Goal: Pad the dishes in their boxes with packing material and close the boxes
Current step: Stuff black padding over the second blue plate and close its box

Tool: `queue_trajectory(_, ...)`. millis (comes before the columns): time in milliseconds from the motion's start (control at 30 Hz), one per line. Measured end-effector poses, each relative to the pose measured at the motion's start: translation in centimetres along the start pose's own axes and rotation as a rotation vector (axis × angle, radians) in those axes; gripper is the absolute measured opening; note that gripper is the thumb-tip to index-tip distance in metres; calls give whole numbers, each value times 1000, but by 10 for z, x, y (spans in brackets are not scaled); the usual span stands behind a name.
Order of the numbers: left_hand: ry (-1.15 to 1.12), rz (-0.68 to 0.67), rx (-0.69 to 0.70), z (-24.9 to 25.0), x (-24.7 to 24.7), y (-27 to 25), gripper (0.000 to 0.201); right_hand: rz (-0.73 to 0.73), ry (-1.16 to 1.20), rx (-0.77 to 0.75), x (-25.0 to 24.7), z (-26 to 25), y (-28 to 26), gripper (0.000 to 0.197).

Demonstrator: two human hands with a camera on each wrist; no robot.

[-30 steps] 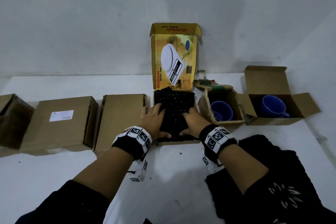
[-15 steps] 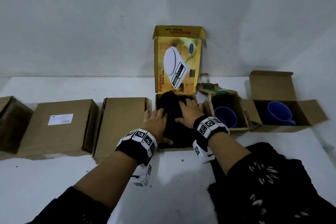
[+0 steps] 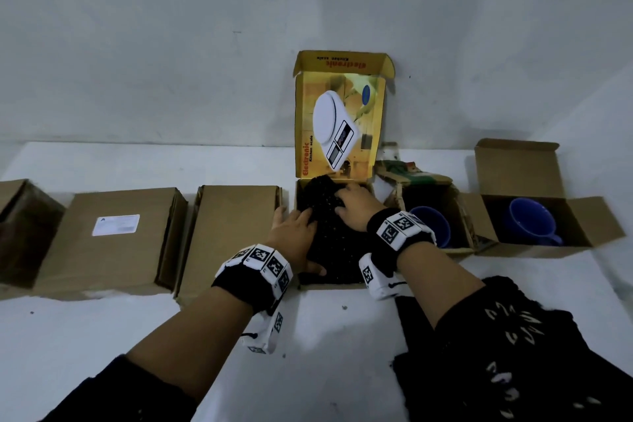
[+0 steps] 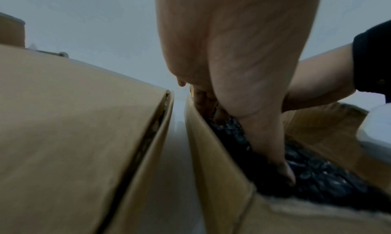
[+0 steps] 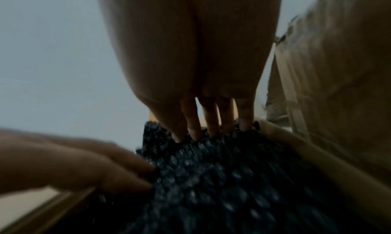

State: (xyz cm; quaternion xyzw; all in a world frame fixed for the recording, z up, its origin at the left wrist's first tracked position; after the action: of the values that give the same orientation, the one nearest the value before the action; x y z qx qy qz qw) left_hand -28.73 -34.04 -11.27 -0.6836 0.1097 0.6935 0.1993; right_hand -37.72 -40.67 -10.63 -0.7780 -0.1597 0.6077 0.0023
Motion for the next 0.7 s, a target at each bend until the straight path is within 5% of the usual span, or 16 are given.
queue_trajectory(167,-193,17,50,-6,-37,15,66,473,317,93,-89,9,4,17)
queue_trajectory(267,-403,13,-34,-19,-68,30,46,645,433,220,-131,33,12,20)
queue_trajectory(333,-563,178,-139,-38,-97,48,37,731,521,304,-150,51,20,33)
queue_trajectory(400,-684,468,-308,-70,-128,63,45,758,629,353,-162,62,28,47)
queue_trajectory(467,-790,617,-443,-93,-145,72,69,733,723,358,-170,67,37,58)
queue_trajectory(533,-962,583,-504,-98,-149,84,83,687,780,325,-177,64,45,61)
queue_trajectory(700,-1153,615,-578,-104,-158,82,70,714,818,289,-185,62,40,54)
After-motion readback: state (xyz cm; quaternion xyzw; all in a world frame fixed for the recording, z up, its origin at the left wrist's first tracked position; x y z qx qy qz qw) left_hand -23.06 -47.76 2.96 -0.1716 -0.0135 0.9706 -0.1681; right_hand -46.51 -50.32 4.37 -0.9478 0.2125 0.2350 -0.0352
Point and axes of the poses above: each hand's wrist, its own y-axis towards the middle knuckle, its own x-axis out of the palm, z = x × y, the point moved 10 cm from there along y, towards the middle knuckle, and after that the axes turned 14 degrees about z, right-handed, at the moved point
